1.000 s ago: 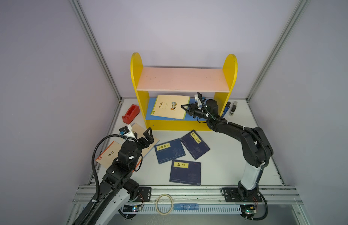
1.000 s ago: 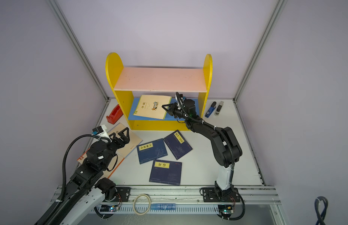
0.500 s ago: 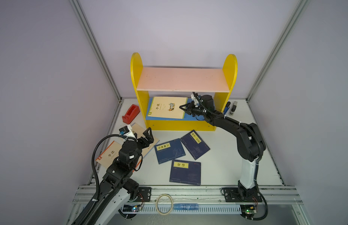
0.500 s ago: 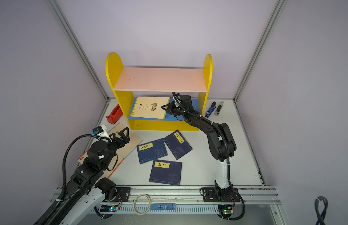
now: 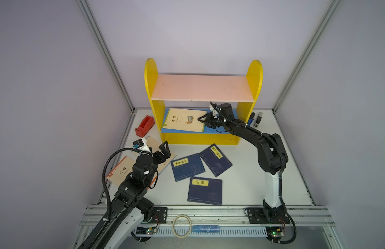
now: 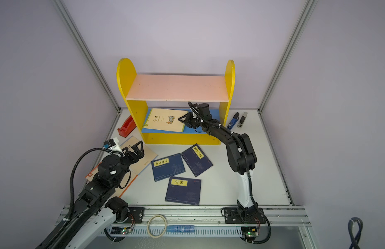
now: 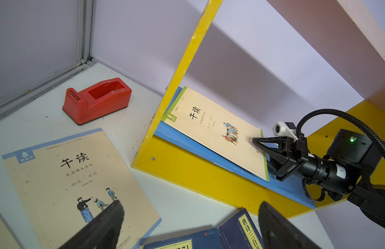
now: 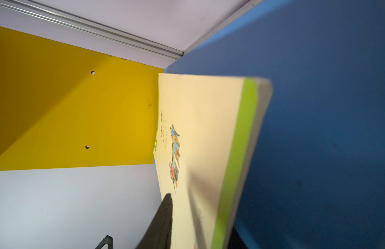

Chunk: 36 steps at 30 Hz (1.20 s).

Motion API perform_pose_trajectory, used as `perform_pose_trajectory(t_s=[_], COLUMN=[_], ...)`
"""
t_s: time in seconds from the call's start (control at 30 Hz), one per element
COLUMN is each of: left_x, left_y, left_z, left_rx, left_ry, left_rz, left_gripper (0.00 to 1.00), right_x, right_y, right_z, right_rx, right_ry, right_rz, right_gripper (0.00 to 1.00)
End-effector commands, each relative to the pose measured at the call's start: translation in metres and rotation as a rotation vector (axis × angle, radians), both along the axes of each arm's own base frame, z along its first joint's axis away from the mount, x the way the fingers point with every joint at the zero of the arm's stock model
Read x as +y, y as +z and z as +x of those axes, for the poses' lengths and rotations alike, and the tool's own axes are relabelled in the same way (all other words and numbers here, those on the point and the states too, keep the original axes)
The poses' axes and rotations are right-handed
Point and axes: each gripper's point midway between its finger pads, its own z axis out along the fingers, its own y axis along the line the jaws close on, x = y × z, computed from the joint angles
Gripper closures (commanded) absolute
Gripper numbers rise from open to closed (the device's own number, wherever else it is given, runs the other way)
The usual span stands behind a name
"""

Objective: Stacking books/files
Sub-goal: Place the book on the bookshelf.

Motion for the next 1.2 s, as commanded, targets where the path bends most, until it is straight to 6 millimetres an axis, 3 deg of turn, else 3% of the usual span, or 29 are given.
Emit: perform_pose_trajectory(t_s=[0.0,0.17,0.33,0.63,0.93,1.17], left_x=[-0.001,0.000,0.000,0.000,0.001,0.000], left_y=[0.004,0.006,0.005,0.005,0.005,0.005], left_z=[0.001,0.000,0.000,0.000,0.000,0.002], left_rx=[-0.009,-0.013,-0.010,-0.008,-0.006,0.001], left_ry=[-0.001,-0.001,-0.001,0.001,0.003,0.003], left_rz=[-0.007,-0.009,-0.007,-0.005,-0.006,-0.004], left_gripper=[0.00,0.00,0.00,0.00,0.00,0.00], right_x=[-0.014,-0.043,-0.062,-0.040,-0.049,-0.038], right_y=[0.000,-0.001,0.009,0.011,-0.011,-0.041], right_z=[0.005,0.006,-0.002,-0.029,-0.019,0.002], right_rx=[-0.042,-0.079,-0.122,-0.149,-0.122,-0.068], right_ry=[-0.055,-0.176,-0.254,-0.247,-0.328,-0.305], right_rz=[-0.098,-0.243,-0.294,-0.267,-0.345,-0.405], right_gripper=[0.61,0.49,0.47,0.46,0.47,0.68])
